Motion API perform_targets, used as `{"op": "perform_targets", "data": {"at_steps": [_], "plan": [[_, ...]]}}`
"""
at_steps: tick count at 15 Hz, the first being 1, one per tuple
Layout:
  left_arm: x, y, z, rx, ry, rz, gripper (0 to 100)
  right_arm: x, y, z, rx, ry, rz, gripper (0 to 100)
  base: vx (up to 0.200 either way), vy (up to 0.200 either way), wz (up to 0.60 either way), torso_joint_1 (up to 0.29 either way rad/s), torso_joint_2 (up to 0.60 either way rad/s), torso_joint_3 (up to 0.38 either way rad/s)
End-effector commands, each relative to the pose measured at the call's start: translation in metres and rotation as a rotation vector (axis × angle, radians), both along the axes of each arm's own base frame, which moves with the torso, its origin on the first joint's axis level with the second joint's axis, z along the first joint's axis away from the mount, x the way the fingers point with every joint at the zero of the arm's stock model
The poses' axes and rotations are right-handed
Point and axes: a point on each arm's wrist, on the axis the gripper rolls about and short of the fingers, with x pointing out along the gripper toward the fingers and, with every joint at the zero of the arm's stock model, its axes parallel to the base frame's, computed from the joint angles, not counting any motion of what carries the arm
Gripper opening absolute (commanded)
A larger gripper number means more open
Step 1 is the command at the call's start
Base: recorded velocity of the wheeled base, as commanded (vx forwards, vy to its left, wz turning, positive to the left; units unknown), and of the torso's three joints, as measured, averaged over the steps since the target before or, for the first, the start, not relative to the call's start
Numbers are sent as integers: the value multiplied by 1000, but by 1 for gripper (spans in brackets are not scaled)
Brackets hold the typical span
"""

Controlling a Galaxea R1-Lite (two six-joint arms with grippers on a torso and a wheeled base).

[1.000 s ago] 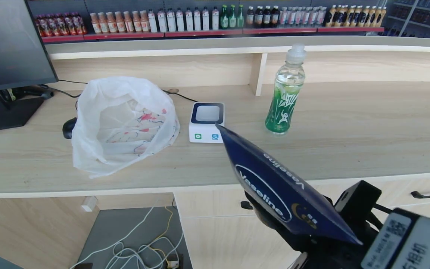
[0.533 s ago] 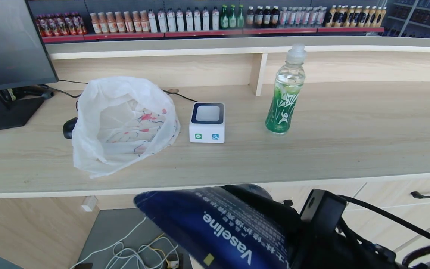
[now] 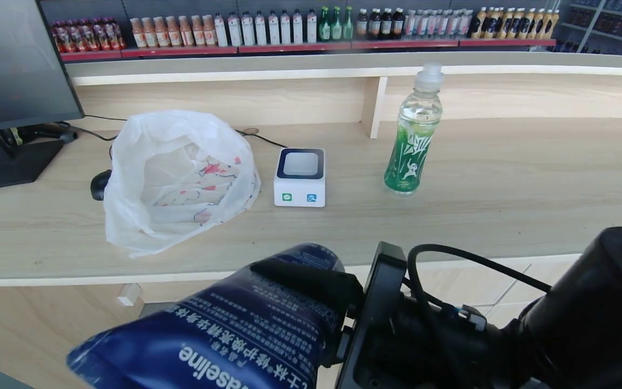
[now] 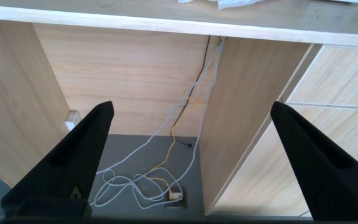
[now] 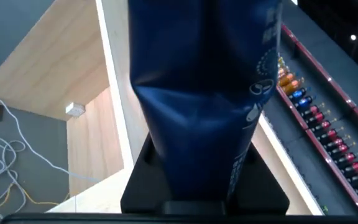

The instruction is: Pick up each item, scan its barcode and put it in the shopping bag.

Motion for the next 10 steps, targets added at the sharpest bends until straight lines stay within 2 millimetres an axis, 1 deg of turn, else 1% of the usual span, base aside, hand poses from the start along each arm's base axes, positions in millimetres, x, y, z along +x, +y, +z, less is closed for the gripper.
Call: {"op": "perform_targets", "data": {"at_steps": [1, 4, 6, 10], "plan": [[0, 0, 0, 0, 2, -1, 100, -2, -17, 16, 4, -71, -26, 0, 0, 0, 0, 0, 0, 0], [0, 0, 0, 0, 2, -1, 100, -7, -23, 15, -13, -107, -16, 0, 0, 0, 0, 0, 0, 0], [0, 0, 0, 0, 2, 1, 100, -10, -27, 22, -46, -266, -49, 0, 0, 0, 0, 0, 0, 0], [0, 0, 0, 0, 2, 1, 100, -10, -29, 26, -60, -345, -74, 0, 0, 0, 0, 0, 0, 0]]}}
